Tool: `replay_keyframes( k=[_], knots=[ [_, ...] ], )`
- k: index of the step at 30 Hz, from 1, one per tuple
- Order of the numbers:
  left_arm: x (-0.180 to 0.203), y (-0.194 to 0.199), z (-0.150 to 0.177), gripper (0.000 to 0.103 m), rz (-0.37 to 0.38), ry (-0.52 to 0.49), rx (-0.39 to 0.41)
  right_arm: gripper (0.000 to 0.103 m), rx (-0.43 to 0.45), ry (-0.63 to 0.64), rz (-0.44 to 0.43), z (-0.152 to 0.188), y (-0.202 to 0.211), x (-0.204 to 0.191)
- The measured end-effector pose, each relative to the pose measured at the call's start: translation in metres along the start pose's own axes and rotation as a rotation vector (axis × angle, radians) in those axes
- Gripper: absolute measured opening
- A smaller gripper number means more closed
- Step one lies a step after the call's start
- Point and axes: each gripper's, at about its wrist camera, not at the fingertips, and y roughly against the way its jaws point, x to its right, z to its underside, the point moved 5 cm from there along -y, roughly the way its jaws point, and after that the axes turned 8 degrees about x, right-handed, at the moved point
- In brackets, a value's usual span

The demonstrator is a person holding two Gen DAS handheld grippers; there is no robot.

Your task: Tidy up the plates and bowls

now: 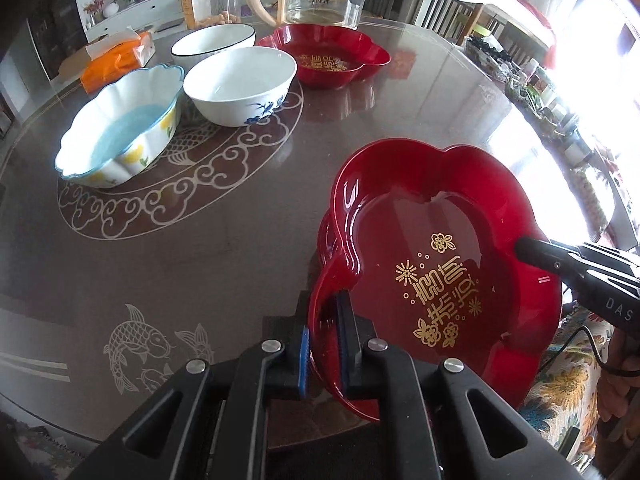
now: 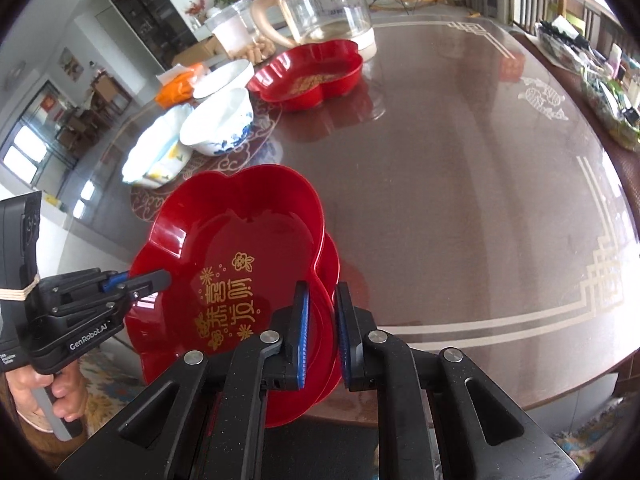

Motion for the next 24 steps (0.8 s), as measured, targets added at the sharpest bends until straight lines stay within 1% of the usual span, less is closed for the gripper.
replay_keyframes(
  k=[5,8,11,13,14,15,16,17,18,21,22,23,24],
  knots=[
    [0.002,0.002,0.005,0.01,-0.015,-0.022,-0.002,0.015,0.005,0.029,0.03,0.001,-0.015,0.0],
    [0.005,0.001,0.009,0.01,-0.038,-0.051,-0.003,0.017,0.0,0.036,0.037,0.002,-0.02,0.002],
    [0.004,0.002,0.011,0.01,-0.058,-0.055,0.005,0.017,-0.008,0.054,0.042,0.004,-0.022,0.001],
    [0.005,0.002,0.011,0.014,-0.065,-0.066,0.002,0.017,-0.006,0.064,0.053,0.006,-0.022,0.0],
    [0.006,0.002,0.012,0.019,-0.069,-0.074,0.0,0.017,0.002,0.072,0.062,0.006,-0.021,0.0],
    [0.006,0.002,0.012,0.026,-0.078,-0.076,-0.002,0.02,0.013,0.077,0.065,0.005,-0.02,0.0],
    [0.005,0.004,0.011,0.044,-0.085,-0.074,-0.002,0.021,0.021,0.078,0.073,0.004,-0.019,0.001],
    [0.004,0.009,0.009,0.059,-0.086,-0.072,0.009,0.025,0.026,0.075,0.076,0.003,-0.017,0.001],
    [0.002,0.017,0.006,0.063,-0.086,-0.065,0.038,0.035,0.036,0.066,0.07,0.001,-0.014,0.001],
    [-0.01,0.052,-0.008,0.075,-0.097,-0.011,0.158,0.044,0.114,0.048,0.056,-0.01,0.01,-0.002],
    [-0.014,0.066,-0.011,0.083,-0.094,0.015,0.206,0.047,0.154,0.054,0.063,-0.015,0.023,-0.004],
    [-0.018,0.08,-0.014,0.086,-0.093,0.042,0.255,0.055,0.195,0.062,0.071,-0.02,0.037,-0.008],
    [-0.022,0.093,-0.016,0.087,-0.095,0.069,0.3,0.062,0.234,0.07,0.078,-0.024,0.05,-0.012]
  ],
)
